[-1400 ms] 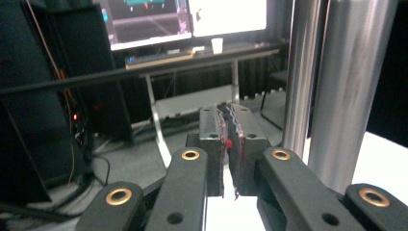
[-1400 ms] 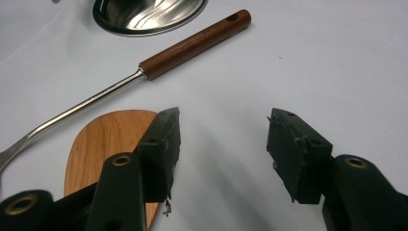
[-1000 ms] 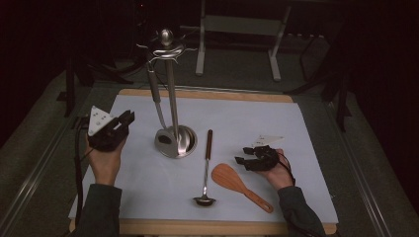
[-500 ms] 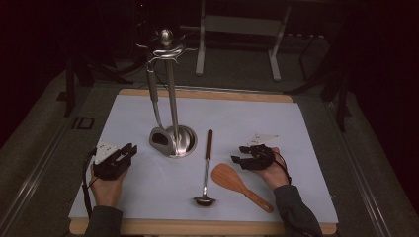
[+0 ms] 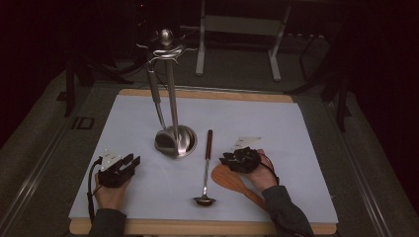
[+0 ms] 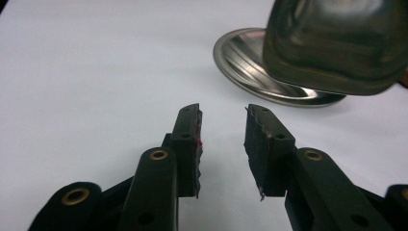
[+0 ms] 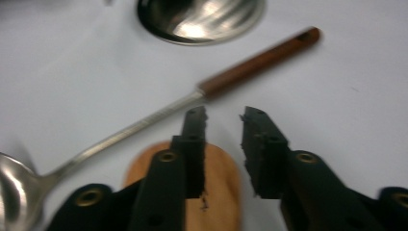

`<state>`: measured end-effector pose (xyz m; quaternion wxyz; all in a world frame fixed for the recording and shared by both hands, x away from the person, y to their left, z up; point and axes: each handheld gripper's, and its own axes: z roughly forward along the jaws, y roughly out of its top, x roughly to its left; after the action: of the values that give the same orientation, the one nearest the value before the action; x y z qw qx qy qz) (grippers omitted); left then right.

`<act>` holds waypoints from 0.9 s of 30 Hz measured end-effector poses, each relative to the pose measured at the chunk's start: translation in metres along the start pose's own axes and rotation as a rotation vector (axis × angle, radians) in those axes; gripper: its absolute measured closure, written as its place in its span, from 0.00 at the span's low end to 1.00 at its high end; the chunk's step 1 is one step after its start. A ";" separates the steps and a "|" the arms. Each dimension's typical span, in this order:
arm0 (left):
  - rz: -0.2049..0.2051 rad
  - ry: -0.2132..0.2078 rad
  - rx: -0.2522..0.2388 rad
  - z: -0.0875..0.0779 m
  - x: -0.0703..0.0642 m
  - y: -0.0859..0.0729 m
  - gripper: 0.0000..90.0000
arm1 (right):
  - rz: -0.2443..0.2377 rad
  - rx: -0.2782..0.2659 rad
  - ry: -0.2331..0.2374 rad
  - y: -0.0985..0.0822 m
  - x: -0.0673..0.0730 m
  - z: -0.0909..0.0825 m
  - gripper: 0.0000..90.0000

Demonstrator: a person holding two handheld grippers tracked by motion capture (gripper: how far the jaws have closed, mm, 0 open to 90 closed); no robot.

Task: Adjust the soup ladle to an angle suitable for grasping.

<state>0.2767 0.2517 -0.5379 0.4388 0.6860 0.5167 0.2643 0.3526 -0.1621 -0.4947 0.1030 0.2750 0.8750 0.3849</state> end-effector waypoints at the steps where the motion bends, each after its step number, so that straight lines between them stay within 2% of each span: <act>1: 0.004 0.004 0.000 0.000 -0.001 0.000 0.74 | -0.011 -0.009 0.015 0.003 0.005 0.003 0.87; 2: 0.004 0.004 0.000 0.000 -0.001 0.000 0.74 | -0.011 -0.009 0.015 0.003 0.005 0.003 0.87; 3: 0.013 0.005 0.001 0.000 -0.001 0.000 0.74 | -0.014 -0.009 0.039 0.005 0.010 0.005 0.93; 4: 0.022 0.006 0.003 0.000 -0.002 0.000 0.74 | -0.033 0.003 0.044 0.010 0.020 0.011 0.98; 5: 0.023 0.007 0.003 0.000 -0.002 0.000 0.74 | -0.040 0.005 0.050 0.011 0.023 0.013 0.99; 12: 0.023 0.007 0.003 0.001 -0.003 -0.001 0.73 | -0.063 0.028 0.072 0.014 0.041 0.024 1.00; 16: 0.033 0.012 0.005 0.001 -0.004 -0.001 0.72 | -0.093 0.047 0.102 0.015 0.055 0.031 1.00; 18: 0.040 0.015 0.006 0.001 -0.004 -0.001 0.72 | -0.111 0.054 0.109 0.015 0.059 0.034 1.00; 27: 0.040 0.015 0.005 0.001 -0.004 -0.001 0.71 | -0.135 0.108 0.138 0.012 0.071 0.049 1.00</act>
<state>0.2756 0.2473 -0.5387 0.4278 0.6952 0.5069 0.2770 0.3177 -0.0854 -0.5173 0.0531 0.1935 0.9159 0.3476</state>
